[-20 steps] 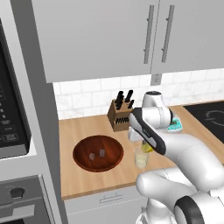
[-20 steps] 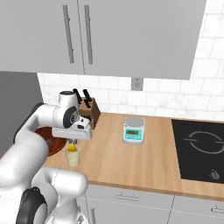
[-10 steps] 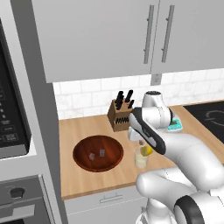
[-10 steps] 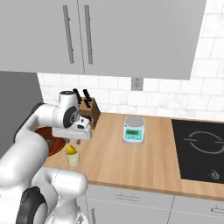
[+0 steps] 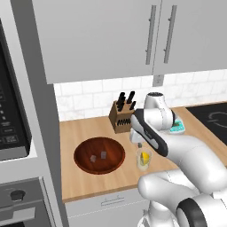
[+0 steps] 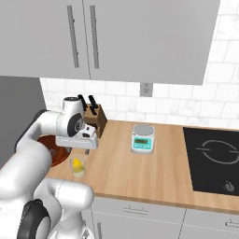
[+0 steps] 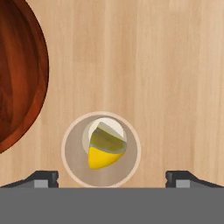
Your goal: Grab a lemon wedge from the fridge and one ice cube from the ice bowl, and put them in the glass of lemonade.
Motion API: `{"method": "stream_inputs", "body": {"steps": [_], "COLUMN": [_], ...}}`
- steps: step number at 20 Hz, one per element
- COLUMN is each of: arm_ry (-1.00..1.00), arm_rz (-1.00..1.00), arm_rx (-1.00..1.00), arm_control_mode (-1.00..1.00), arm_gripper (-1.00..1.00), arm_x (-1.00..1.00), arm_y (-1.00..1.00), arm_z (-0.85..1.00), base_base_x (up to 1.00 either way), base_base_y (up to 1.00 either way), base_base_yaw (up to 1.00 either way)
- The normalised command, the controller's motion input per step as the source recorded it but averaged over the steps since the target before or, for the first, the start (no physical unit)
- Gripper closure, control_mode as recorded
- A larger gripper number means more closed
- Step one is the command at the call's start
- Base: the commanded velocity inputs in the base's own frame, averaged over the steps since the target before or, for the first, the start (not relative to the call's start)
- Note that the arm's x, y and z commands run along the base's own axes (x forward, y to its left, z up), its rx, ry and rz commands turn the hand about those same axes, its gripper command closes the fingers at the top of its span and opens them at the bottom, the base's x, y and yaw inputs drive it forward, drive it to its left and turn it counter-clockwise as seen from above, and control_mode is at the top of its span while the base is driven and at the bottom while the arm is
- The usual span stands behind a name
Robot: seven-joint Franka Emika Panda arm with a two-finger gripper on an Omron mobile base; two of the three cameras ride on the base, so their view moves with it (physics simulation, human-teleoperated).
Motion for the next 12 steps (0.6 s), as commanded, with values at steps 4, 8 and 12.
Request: {"method": "stream_inputs", "body": {"steps": [4, 8, 12], "arm_ry": [0.0, 0.0, -0.01], "arm_rz": [0.0, 0.0, 0.0], "arm_rx": [0.0, 0.0, 0.0], "arm_control_mode": [-1.0, -1.0, -1.0], "arm_gripper": [-1.0, -1.0, -1.0], "arm_x": [0.0, -0.04, -0.16], "arm_y": [0.0, 0.0, 0.07], "arm_z": [0.0, 0.06, 0.27], "base_base_x": [0.0, 0.0, 0.0], "base_base_y": [0.0, 0.0, 0.0], "base_base_yaw": [0.0, 0.0, 0.0]}}
